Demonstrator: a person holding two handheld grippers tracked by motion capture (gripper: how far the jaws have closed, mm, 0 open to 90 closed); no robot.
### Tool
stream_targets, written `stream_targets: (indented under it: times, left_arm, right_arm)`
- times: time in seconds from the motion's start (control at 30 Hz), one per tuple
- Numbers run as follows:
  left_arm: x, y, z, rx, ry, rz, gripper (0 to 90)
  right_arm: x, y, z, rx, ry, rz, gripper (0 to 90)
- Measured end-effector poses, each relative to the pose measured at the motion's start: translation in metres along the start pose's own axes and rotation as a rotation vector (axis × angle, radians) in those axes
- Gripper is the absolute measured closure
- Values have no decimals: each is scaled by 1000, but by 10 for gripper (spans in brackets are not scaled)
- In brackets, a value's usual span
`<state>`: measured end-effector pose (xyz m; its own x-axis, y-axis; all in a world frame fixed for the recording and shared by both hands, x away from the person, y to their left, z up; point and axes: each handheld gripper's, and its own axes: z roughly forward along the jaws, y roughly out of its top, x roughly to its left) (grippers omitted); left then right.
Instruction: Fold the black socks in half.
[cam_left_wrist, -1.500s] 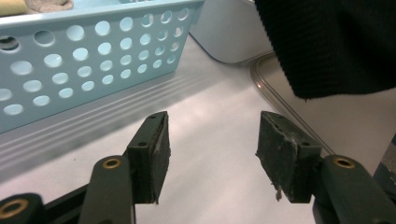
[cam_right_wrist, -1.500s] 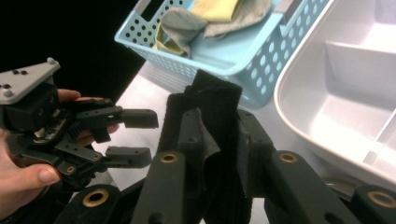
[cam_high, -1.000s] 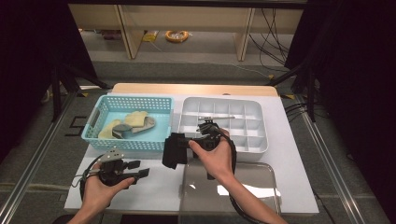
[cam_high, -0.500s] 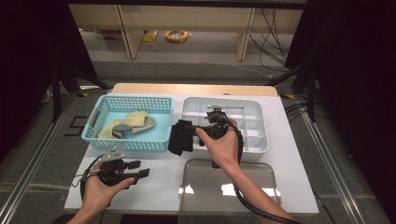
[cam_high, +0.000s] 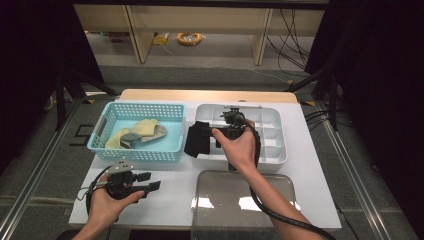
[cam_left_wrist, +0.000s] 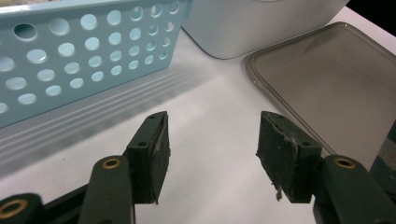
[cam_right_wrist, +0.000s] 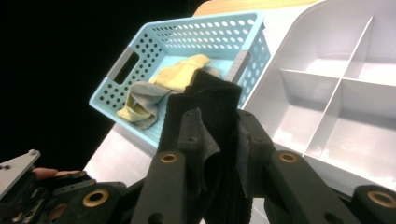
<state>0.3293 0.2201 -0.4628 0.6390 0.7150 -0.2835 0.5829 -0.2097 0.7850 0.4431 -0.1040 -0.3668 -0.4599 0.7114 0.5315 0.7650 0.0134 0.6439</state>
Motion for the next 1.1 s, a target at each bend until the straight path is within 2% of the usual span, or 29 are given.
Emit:
stream_targets:
  times: [0.03,0.23,0.27,0.4,0.43,0.57,0.6,0.63,0.67,0.73,0.77,0.83,0.93,0.97,1.0,1.07,1.1]
  left_arm:
    - [0,0,0,0,1,1,431]
    - [-1,0,0,1,-1,2,431]
    - [-1,0,0,0,2,2,431]
    - [-1,0,0,-2,-4,4,431]
    - [-1,0,0,-3,-3,3,430]
    - [-1,0,0,-7,-2,3,431]
    - [-1,0,0,-6,-4,3,431]
    - [-1,0,0,-5,-5,3,431]
    - [-1,0,0,-6,-4,7,431]
    - [-2,0,0,-2,-8,5,431]
    - [-2,0,0,0,-6,7,431]
    - [-2,0,1,2,-10,7,431]
    - [-3,0,1,5,-10,11,431]
    - [-3,0,1,4,-10,10,431]
    - [-3,0,1,3,-9,10,431]
    - [-3,0,1,4,-10,10,431]
    - [-3,0,1,5,-11,11,431]
  right_arm:
    - [-2,1,1,-2,-4,-9,750]
    - [-13,5,8,-6,-36,4,750]
    - [-14,5,9,-4,-43,20,751]
    - [-20,5,15,17,-65,26,751]
    - [-22,5,17,25,-74,10,750]
    - [-23,1,27,44,-109,32,751]
    - [-24,1,29,54,-139,15,751]
    - [-25,0,30,64,-147,21,751]
    - [-25,-1,32,74,-174,24,751]
    - [-25,-3,35,94,-212,2,751]
    - [-26,-4,36,98,-221,-20,751]
    - [-23,-5,40,103,-216,-3,751]
    - [-20,-7,45,111,-224,-50,751]
    - [-17,-7,47,110,-220,-34,751]
    - [-17,-8,48,108,-226,-64,751]
    - [-13,-8,52,125,-264,-69,751]
    - [-12,-9,53,127,-260,-77,751]
